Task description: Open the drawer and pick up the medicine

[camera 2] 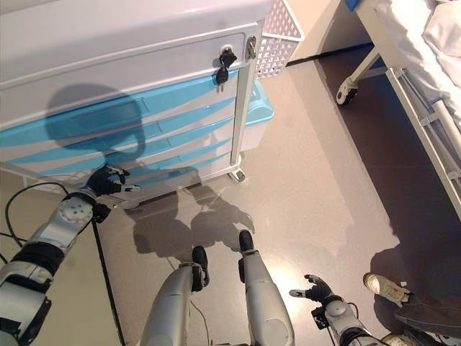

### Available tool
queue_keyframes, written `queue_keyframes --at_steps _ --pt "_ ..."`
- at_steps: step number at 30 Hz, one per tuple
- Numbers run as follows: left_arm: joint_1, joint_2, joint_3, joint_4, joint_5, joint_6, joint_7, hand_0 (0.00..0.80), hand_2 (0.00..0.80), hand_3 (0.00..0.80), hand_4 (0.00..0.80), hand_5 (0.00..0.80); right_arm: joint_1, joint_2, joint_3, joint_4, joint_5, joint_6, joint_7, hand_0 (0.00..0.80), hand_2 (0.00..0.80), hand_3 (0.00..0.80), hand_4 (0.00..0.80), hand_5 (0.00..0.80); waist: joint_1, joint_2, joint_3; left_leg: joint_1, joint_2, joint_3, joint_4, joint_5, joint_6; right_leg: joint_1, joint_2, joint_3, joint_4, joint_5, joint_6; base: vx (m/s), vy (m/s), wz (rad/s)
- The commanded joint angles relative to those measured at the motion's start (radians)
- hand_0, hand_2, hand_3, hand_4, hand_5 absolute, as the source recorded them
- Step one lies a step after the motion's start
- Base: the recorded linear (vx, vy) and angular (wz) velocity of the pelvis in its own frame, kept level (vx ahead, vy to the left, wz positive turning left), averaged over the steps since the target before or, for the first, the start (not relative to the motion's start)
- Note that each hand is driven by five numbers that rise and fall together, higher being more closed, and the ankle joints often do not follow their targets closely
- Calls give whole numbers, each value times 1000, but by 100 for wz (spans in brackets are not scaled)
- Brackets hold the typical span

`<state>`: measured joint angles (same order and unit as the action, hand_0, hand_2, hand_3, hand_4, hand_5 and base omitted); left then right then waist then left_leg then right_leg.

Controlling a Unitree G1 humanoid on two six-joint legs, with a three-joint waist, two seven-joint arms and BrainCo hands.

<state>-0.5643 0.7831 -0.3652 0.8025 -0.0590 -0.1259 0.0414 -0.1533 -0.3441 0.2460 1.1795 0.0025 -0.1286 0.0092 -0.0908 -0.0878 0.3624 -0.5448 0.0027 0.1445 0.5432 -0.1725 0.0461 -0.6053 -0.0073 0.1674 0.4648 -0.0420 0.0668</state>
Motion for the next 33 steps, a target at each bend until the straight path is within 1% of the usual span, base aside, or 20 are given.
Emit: queue_keyframes --at_steps 1,2,6,7,8,10,11,13,14,15,16,18,19,20,21,23,26,27,29,33 --pt "-20 26 114 -19 -24 -31 43 0 0 0 0 0 64 -10 18 18 11 2 -17 0 0 0 0 0 3 8 -62 41 -54 2 -69 5 38 41 -42 18 -150 113 64 28 -40 9" --pt "13 22 100 -71 -4 -33 25 0 0 0 0 0 67 -9 8 12 12 2 -19 0 0 0 0 0 9 12 -63 52 -61 -13 -70 6 35 55 -47 3 -149 108 60 28 -40 12" --pt "40 13 99 -99 -6 -32 18 0 0 0 0 0 72 -10 3 13 13 2 -19 0 0 0 0 0 13 16 -64 58 -62 -19 -71 6 35 60 -49 -4 -146 104 58 17 -36 18" --pt "157 -21 124 -190 -54 -38 -17 0 0 0 0 0 85 -10 -21 16 15 7 -20 0 0 0 0 0 26 24 -68 74 -64 -37 -60 0 35 81 -50 -17 -136 91 49 31 -52 9" --pt "158 -21 124 -190 -54 -37 -17 0 0 0 0 0 85 -10 -21 16 15 7 -20 0 0 0 0 0 26 24 -68 74 -64 -37 -60 0 35 82 -50 -18 -136 91 49 42 -81 7" --pt "239 -64 146 -213 -105 -43 -43 0 0 0 0 0 95 -12 -34 19 12 9 -18 0 0 0 0 0 36 28 -70 94 -70 -52 -60 -2 34 105 -52 -31 -132 80 43 46 -76 14" --pt "321 -131 169 -195 -154 -44 -62 0 0 0 0 0 109 -10 -45 16 12 8 -16 0 0 0 0 0 47 32 -81 124 -73 -67 -76 0 32 137 -55 -44 -136 74 38 79 -100 32" --pt "385 -190 172 -177 -166 -38 -76 0 0 0 0 0 115 -11 -55 20 6 9 -19 0 0 0 0 0 56 36 -88 154 -77 -85 -90 3 28 175 -61 -64 -145 68 33 65 -84 32" --pt "385 -190 172 -177 -166 -38 -76 0 0 0 0 0 115 -10 -55 20 6 9 -19 0 0 0 0 0 55 35 -91 152 -79 -85 -94 7 28 172 -62 -64 -148 71 33 51 -78 27" --pt "445 -235 174 -166 -171 -34 -92 0 0 0 0 0 119 -11 -63 22 0 10 -21 0 0 0 0 0 66 40 -95 180 -81 -100 -114 12 23 208 -67 -83 -161 67 30 29 -48 26" --pt "445 -235 174 -166 -171 -34 -92 0 0 0 0 0 119 -11 -63 22 0 10 -21 0 0 0 0 0 66 40 -95 180 -81 -100 -114 12 23 208 -67 -83 -161 67 30 57 -94 29" --pt "498 -318 168 -91 -168 -22 -114 0 0 0 0 0 120 -13 -75 23 -2 9 -27 0 0 0 0 0 80 50 -110 226 -85 -129 -157 32 12 264 -69 -120 -189 61 24 48 -76 40" --pt "498 -318 168 -91 -168 -22 -114 0 0 0 0 0 120 -13 -75 23 -2 9 -27 0 0 0 0 0 80 50 -110 226 -85 -129 -157 32 12 264 -69 -120 -189 61 24 67 -85 44" --pt "538 -358 175 -62 -165 -21 -122 0 0 0 0 0 130 -8 -85 21 -1 7 -31 0 0 0 0 0 88 55 -127 257 -92 -151 -196 51 2 305 -71 -151 -220 58 21 49 -78 26" --pt "542 -374 180 -28 -161 -18 -122 0 0 0 0 0 132 -6 -87 23 0 7 -32 0 0 0 0 0 92 56 -134 267 -94 -157 -207 56 0 318 -72 -161 -225 56 20 84 -113 28" --pt "553 -416 190 62 -123 -15 -112 0 0 0 0 0 139 8 -92 27 4 5 -40 0 0 0 0 0 100 58 -154 307 -100 -187 -250 78 -10 368 -70 -194 -261 55 18 68 -89 48" --pt "552 -469 193 209 -21 -5 -81 0 0 0 0 0 146 29 -84 36 5 6 -48 0 0 0 0 0 107 57 -184 356 -103 -211 -308 101 -21 425 -67 -230 -308 54 13 49 -69 47" --pt "552 -469 193 210 -20 -6 -81 0 0 0 0 0 146 29 -84 36 5 6 -48 0 0 0 0 0 106 57 -182 359 -103 -212 -310 101 -21 428 -67 -231 -309 54 13 68 -68 26" --pt "551 -501 200 294 34 0 -54 0 0 0 0 0 149 47 -71 47 -3 6 -52 0 0 0 0 0 110 55 -216 405 -99 -225 -366 119 -30 476 -62 -254 -355 58 12 82 -71 19" --pt "551 -527 197 364 83 -4 -23 0 0 0 0 0 152 72 -49 50 -4 4 -55 0 0 0 0 0 115 46 -254 455 -86 -228 -426 137 -37 526 -55 -272 -406 64 12 54 -49 20"
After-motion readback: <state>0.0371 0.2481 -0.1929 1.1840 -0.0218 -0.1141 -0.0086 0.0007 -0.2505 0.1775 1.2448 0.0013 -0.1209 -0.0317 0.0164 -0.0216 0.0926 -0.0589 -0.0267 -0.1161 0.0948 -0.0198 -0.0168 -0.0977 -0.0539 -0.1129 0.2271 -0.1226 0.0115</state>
